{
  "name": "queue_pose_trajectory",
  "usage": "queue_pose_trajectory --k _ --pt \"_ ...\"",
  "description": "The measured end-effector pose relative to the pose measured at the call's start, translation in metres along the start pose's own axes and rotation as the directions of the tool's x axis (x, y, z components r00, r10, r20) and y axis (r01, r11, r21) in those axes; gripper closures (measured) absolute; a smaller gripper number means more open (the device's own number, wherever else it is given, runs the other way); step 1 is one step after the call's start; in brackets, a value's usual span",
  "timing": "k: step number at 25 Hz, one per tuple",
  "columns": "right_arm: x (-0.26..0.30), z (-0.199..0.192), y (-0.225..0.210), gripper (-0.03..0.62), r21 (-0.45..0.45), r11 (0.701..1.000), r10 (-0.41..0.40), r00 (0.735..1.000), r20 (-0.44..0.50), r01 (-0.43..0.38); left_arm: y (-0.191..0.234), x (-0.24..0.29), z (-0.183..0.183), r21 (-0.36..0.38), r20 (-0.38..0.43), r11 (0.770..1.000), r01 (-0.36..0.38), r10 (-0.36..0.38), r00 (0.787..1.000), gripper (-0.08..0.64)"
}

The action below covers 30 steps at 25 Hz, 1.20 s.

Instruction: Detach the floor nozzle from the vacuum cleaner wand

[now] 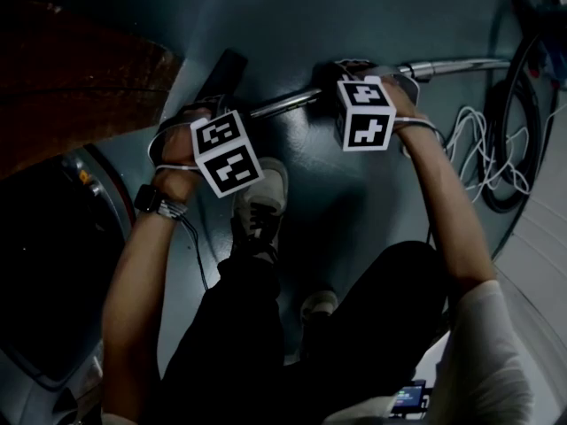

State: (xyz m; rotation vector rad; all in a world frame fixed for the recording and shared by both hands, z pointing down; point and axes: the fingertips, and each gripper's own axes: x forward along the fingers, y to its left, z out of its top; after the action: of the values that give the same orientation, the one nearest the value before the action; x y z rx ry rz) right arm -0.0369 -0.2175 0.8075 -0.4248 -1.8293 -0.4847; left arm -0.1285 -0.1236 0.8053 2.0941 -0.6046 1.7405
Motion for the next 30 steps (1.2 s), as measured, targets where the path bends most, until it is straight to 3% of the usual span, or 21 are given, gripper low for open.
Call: queue_pose_trajectory --k 3,6,12,24,30 --pt "-0.003 0.001 0.005 0.420 -0.065 0.996 -0.056 0.998 0.016 0.057 -0.007 -0.004 0.001 -0.058 0.035 0.997 0.043 -0.041 0.999 0.388" --pt "-0.006 0.001 0.012 0.422 -0.093 0.994 -0.058 0.998 0.009 0.059 -0.014 -0.006 0.001 -0.085 0.066 0.994 0.072 -0.066 0.996 0.390" --pt "-0.016 0.002 0.009 0.422 -0.094 0.991 -0.091 0.996 0.015 0.092 -0.009 -0.017 0.006 -0.143 0.141 0.988 0.058 -0.037 0.989 0.393" --pt "-0.030 0.005 0.005 0.422 -0.079 0.990 -0.114 0.993 0.033 0.116 -0.008 -0.034 0.009 -0.138 0.175 0.989 0.058 -0.033 0.984 0.393" --pt "-0.032 0.005 0.003 0.422 -0.079 0.988 -0.128 0.991 0.032 0.131 -0.006 -0.035 0.008 -0.082 0.113 0.997 -0.011 0.020 0.993 0.393"
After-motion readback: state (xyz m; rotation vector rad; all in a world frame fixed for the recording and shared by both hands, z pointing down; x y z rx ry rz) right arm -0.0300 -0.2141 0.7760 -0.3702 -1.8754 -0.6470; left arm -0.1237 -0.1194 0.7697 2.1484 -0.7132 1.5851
